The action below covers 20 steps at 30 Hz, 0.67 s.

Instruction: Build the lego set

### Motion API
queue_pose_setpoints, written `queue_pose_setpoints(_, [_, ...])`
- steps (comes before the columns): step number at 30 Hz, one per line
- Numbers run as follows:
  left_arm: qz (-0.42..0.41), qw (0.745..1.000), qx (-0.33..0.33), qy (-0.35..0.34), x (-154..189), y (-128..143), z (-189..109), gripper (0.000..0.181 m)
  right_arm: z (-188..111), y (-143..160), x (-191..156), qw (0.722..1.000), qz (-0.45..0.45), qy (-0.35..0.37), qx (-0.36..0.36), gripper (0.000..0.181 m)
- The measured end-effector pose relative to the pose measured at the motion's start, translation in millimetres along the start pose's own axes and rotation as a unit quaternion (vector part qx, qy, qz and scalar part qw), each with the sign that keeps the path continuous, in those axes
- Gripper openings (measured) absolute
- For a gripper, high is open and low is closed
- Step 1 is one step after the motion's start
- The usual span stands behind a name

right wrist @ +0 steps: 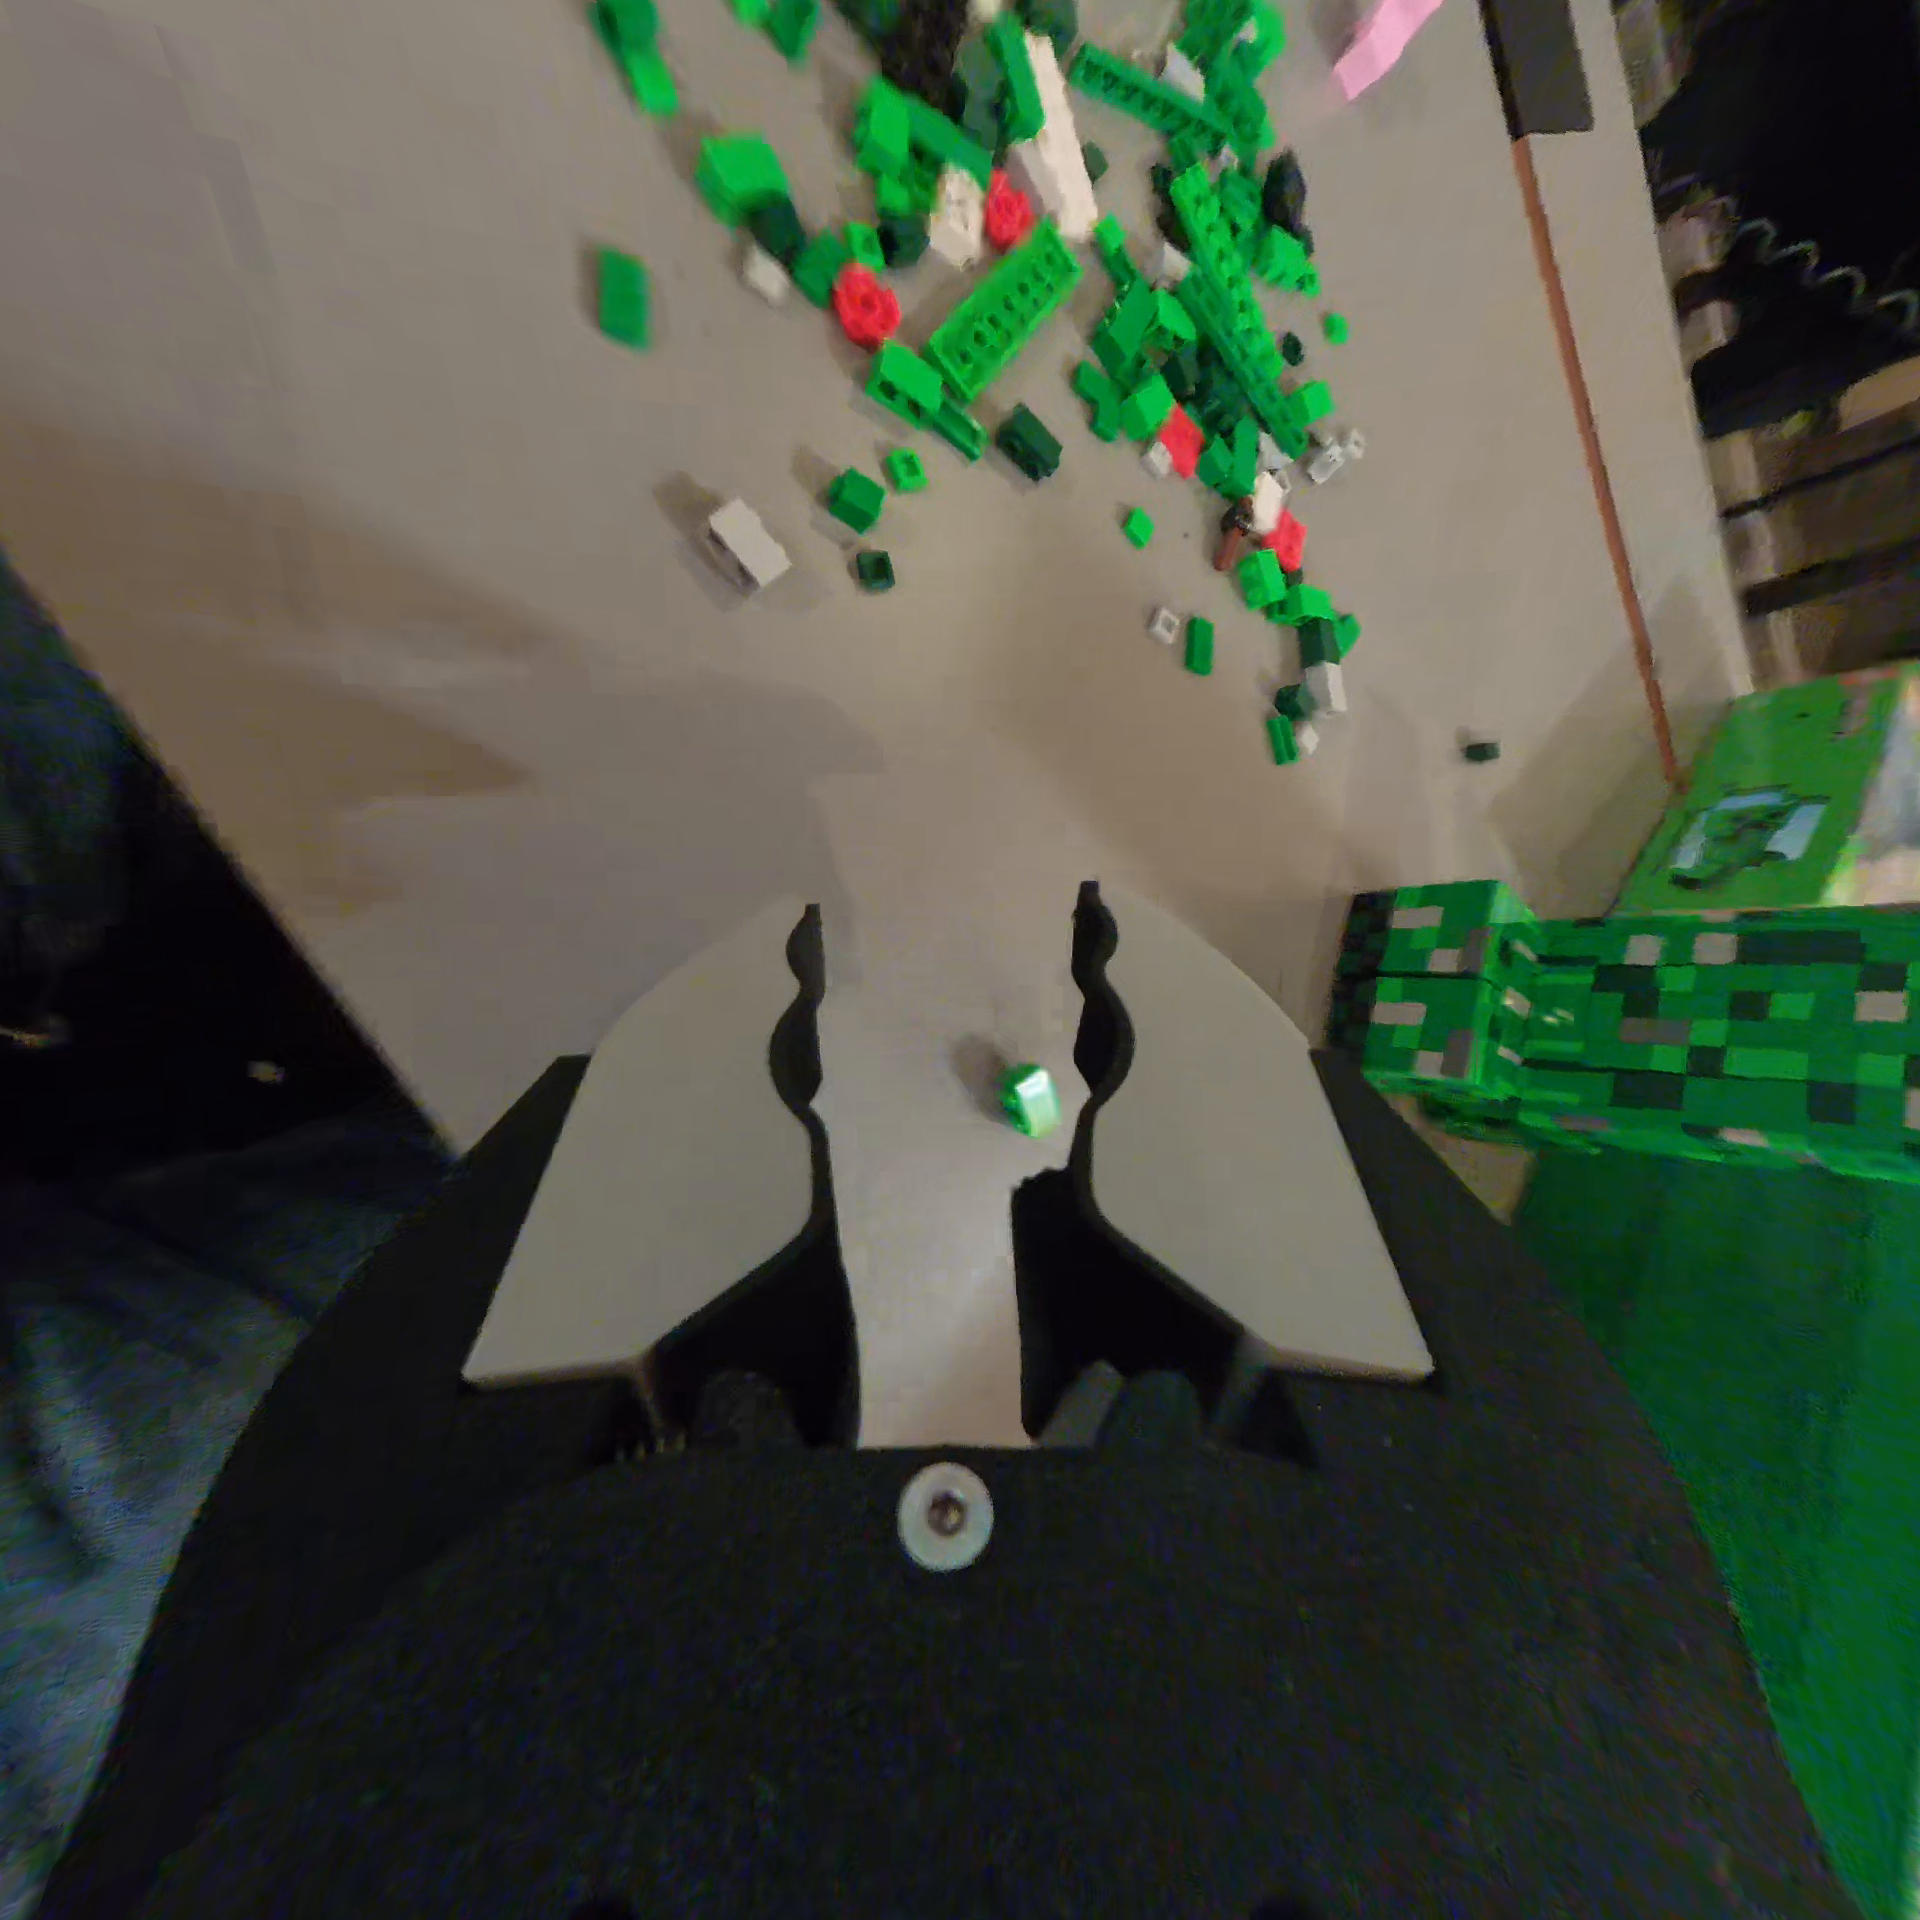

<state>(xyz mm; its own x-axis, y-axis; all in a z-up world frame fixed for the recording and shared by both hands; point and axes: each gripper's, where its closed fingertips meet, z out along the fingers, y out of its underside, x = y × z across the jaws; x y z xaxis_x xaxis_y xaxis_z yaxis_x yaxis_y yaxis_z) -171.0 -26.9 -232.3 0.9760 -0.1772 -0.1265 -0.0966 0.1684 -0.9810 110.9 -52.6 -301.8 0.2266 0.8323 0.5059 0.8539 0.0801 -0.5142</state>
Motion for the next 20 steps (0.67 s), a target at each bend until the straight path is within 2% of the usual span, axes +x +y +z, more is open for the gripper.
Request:
queue_pose_setpoints(3, [-0.001, 1.0, 0.0, 0.0, 0, 0, 0, 0.05, -39, -31, -59, 0.987, 0.022, -0.122, 0.097, 0.039])
queue_pose_setpoints(6, [-0.001, 1.0, -0.002, 0.002, 0, 1, 1, 0.05, -53, -20, -130, 0.979, -0.058, -0.178, 0.084, 0.036])
queue_pose_setpoints(9, [0.0, 1.0, -0.003, 0.003, 1, 1, 2, 0.05, -29, 17, -195, 0.963, -0.063, -0.26, 0.037, 0.035])
queue_pose_setpoints(12, [0.0, 1.0, -0.003, 0.002, 0, 1, 1, 0.05, 14, 58, -233, 0.949, -0.076, -0.306, -0.032, 0.035])
queue_pose_setpoints(17, [-0.002, 1.0, -0.005, 0.008, 2, 2, 3, 0.05, 68, 109, -257, 0.914, -0.199, -0.333, -0.122, 0.031])
queue_pose_setpoints(20, [0.0, 1.0, -0.005, 0.009, 2, 2, 3, 0.05, 86, 124, -262, 0.894, -0.198, -0.369, -0.159, 0.028])
